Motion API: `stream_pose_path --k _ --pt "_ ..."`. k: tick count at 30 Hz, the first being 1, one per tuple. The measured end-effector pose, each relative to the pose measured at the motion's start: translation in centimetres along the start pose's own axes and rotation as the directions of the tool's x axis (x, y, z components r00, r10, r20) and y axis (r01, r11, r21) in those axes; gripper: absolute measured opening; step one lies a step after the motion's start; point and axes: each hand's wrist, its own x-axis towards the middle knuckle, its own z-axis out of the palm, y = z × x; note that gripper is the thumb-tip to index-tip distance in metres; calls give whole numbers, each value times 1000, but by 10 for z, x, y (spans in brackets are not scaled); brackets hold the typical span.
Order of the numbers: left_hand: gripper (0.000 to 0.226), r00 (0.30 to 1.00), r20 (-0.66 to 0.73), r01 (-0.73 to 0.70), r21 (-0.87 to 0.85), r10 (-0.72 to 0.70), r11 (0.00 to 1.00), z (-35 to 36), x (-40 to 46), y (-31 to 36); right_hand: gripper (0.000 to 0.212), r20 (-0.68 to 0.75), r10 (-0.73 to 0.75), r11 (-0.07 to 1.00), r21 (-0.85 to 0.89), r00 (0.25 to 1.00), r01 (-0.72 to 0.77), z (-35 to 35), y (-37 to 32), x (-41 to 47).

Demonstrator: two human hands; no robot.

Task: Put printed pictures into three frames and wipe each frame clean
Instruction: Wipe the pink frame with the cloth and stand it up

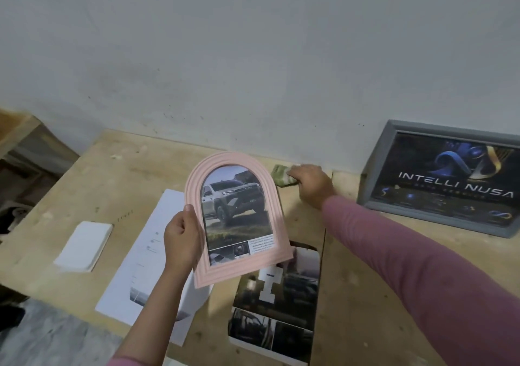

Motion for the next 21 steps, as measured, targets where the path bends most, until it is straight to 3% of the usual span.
stream_pose_path --k 3,6,8,10,13,15,17,21 --pt "51 1000 27 4 -3 -4 1000 -1 4 -5 52 198 38 997 -72 979 -24 9 -1 -6" --pt "50 999 45 10 -16 -9 1000 0 5 -5 55 151 -9 982 -183 988 37 6 -6 -15" --pt "49 998 59 5 -22 -4 1000 3 5 -2 55 112 -3 996 -91 994 13 0 -11 -24" --pt "49 997 71 9 -39 -7 999 6 5 4 50 11 25 981 191 1000 -27 -11 -19 -35" --pt "49 996 90 9 -102 0 995 15 1 19 39 -142 181 803 593 973 -63 -42 -36 -59" --pt "48 994 108 4 -151 12 989 23 -4 34 35 -135 300 612 786 944 -82 -64 -42 -75" --pt "46 991 130 -1 -209 28 978 34 -11 52 32 -88 390 438 893 917 -101 -84 -43 -91" --pt "47 977 188 -39 -292 97 956 61 -30 88 30 -84 568 233 971 819 -62 -124 -29 -121"
